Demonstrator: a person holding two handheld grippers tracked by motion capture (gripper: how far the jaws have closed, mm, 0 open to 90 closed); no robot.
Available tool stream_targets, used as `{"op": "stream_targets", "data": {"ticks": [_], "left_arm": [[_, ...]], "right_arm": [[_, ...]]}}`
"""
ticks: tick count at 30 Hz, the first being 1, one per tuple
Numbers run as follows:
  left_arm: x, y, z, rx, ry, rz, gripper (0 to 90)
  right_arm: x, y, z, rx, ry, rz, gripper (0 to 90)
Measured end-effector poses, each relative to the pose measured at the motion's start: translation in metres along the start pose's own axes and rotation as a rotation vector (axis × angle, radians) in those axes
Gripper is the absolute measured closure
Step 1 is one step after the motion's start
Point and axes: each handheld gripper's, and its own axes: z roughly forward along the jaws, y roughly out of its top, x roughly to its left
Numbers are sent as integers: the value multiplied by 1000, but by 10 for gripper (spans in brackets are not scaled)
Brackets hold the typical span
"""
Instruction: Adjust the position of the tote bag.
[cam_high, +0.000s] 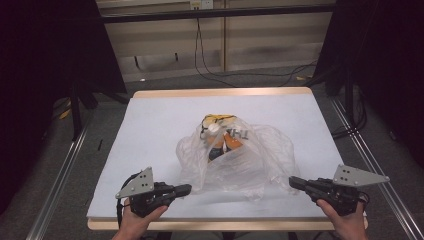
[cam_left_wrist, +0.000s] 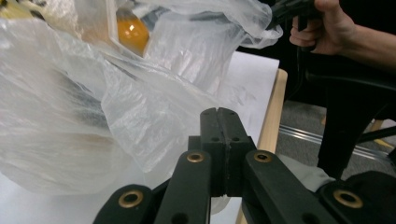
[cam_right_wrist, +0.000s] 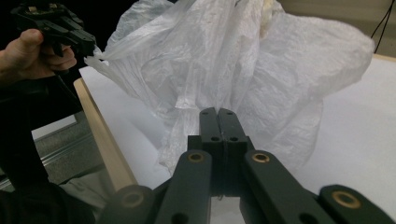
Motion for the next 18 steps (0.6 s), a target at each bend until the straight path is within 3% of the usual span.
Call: {"op": "stream_targets", "data": {"ticks": [9,15,16,18], "left_arm": [[1,11,-8,-33,11,25,900],[7,18,-14,-53,38,36,900],[8,20,-15,-45,44,52,900],[9,22,-15,-57,49,44,900]], "right_arm": [[-5,20,3,-38,12,-29,900],[-8,35,4,-61,13,-61,900],[-9,38,4,-71,15,-56,900],[-12,46,5,-80,15,-66,900]]}}
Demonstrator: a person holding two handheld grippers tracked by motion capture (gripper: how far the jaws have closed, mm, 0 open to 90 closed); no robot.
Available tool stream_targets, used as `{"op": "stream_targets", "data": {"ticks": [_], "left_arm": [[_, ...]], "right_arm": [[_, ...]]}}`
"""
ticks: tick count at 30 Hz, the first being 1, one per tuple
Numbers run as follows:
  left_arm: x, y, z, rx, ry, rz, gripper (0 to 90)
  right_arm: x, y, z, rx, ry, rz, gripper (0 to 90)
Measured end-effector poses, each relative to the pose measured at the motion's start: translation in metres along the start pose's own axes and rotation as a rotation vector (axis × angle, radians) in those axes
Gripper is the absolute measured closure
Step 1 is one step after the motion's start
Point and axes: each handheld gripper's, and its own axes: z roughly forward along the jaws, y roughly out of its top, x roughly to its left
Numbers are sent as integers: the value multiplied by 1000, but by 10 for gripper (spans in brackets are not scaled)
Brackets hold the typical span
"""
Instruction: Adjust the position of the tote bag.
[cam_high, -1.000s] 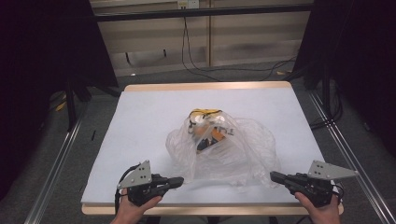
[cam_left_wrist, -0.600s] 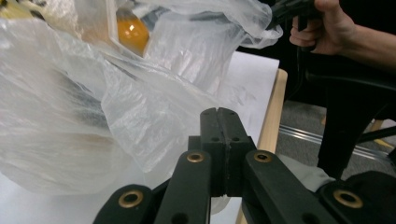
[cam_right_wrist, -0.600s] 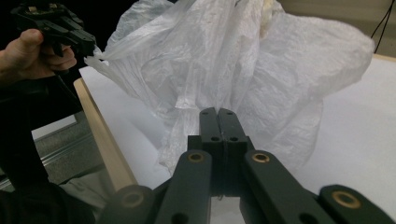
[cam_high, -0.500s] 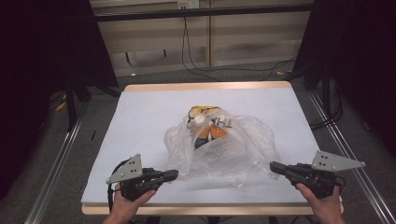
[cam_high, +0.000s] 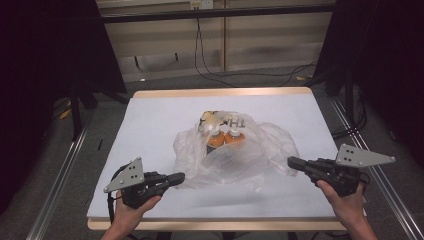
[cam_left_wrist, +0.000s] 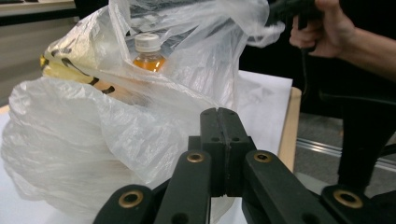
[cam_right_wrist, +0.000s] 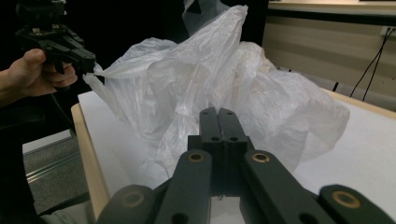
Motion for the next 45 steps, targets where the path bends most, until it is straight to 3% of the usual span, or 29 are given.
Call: {"op": "stream_targets", "data": {"ticks": [5,8,10,19,26,29,36,38,45], "left_arm": [[6,5,1,3,4,7,900],[8,8,1,-18,-7,8,900],[7,11,-3,-13,7,28,900],[15,18,-15,-46,32,20,900],[27,33,-19,-102,48,7,900],[31,39,-19,-83,60,8,900],[37,51,-18,-106,81,41,900],[42,53,-18,-120,80,25,900],[51,67,-27,-149,108,28,900]], "right_arm": [[-5,12,5,-18,0,-12,900],[-8,17,8,-32,4,-17,900],[-10,21,8,-42,13,-13,900],[-16,30,13,-65,27,-14,900],[-25,44,14,-110,20,-13,900],[-27,50,16,-119,23,-14,900],[-28,67,22,-138,25,-27,900],[-31,70,23,-145,22,-30,900],[-41,84,25,-170,4,-18,900]]}}
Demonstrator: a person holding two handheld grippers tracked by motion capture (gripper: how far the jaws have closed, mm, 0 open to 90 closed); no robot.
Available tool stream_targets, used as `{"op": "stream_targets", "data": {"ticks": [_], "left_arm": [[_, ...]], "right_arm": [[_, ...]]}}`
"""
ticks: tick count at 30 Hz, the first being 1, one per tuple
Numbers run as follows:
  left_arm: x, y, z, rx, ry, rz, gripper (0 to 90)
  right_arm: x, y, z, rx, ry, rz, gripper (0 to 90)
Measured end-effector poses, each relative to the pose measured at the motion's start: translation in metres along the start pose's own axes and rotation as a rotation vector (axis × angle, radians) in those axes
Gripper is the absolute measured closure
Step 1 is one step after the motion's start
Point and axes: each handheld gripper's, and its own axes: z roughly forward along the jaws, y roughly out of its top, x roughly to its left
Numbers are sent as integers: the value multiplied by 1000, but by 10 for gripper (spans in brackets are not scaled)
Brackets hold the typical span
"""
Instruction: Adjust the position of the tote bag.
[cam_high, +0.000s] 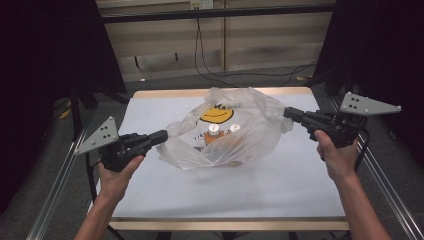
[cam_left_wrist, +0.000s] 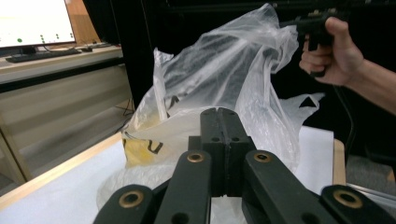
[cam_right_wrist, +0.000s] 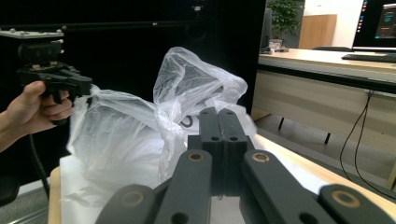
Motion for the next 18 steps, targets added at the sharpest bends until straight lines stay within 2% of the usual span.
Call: {"op": "stream_targets", "data": {"ticks": [4,6,8,10,14,18], "left_arm": [[7,9,-3,-19,33,20,900],[13,12,-3,-33,37,2,900],[18,15,-3,-33,58,11,900],[23,17,-3,-46,67,-11,900],[33,17,-1,-47,89,-23,900],[44,19,0,-33,117,-37,900]], "right_arm": [[-7,9,2,-6,-23,0,900],[-11,11,3,-8,-27,7,900],[-13,14,5,-8,-30,6,900],[-13,16,8,-9,-34,7,900],[-17,21,13,0,-48,6,900],[-25,26,16,-29,-46,26,900]]}}
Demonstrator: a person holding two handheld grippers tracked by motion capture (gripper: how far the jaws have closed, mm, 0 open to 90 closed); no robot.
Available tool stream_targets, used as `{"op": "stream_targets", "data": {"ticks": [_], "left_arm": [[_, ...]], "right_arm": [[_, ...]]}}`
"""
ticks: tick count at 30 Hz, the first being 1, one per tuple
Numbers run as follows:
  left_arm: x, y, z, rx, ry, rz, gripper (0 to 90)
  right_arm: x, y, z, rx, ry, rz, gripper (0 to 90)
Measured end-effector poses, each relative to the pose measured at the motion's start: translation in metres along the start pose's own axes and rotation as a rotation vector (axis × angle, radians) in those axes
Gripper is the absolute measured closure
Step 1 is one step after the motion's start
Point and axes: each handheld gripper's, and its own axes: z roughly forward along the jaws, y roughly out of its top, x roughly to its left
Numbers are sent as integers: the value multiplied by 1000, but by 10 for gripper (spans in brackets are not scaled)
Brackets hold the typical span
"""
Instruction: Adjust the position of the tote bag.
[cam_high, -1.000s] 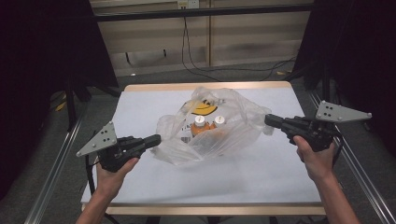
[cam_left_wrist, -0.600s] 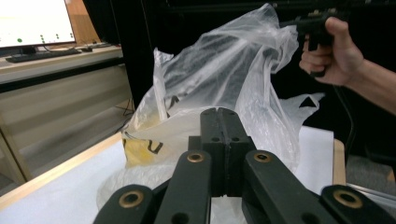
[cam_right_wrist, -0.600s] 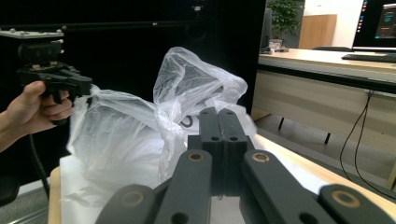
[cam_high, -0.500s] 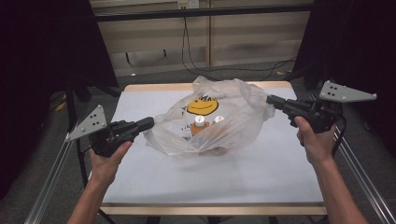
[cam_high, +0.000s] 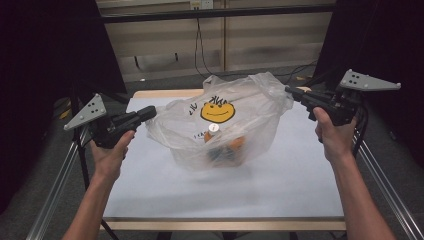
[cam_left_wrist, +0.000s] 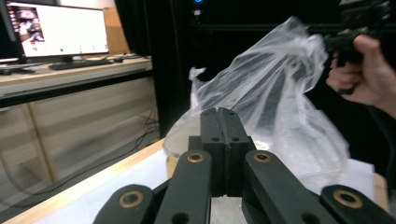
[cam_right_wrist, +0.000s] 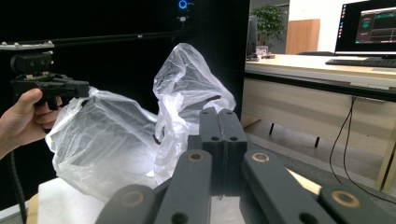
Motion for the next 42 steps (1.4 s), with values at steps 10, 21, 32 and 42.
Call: {"op": "stream_targets", "data": {"ticks": [10,21,32,42], "left_arm": [[22,20,2,-43,59,-27,900],[52,14,12,10,189,-62,900],[39,-8,16,12,81,-67,900],[28,-30,17,61,85,-49,900]], "right_arm": [[-7,11,7,-20,-34,8,900],[-19,15,6,5,-196,40,900],[-14,1,-11,-1,-162,66,900],[-10,-32,-35,15,-159,106,900]]}}
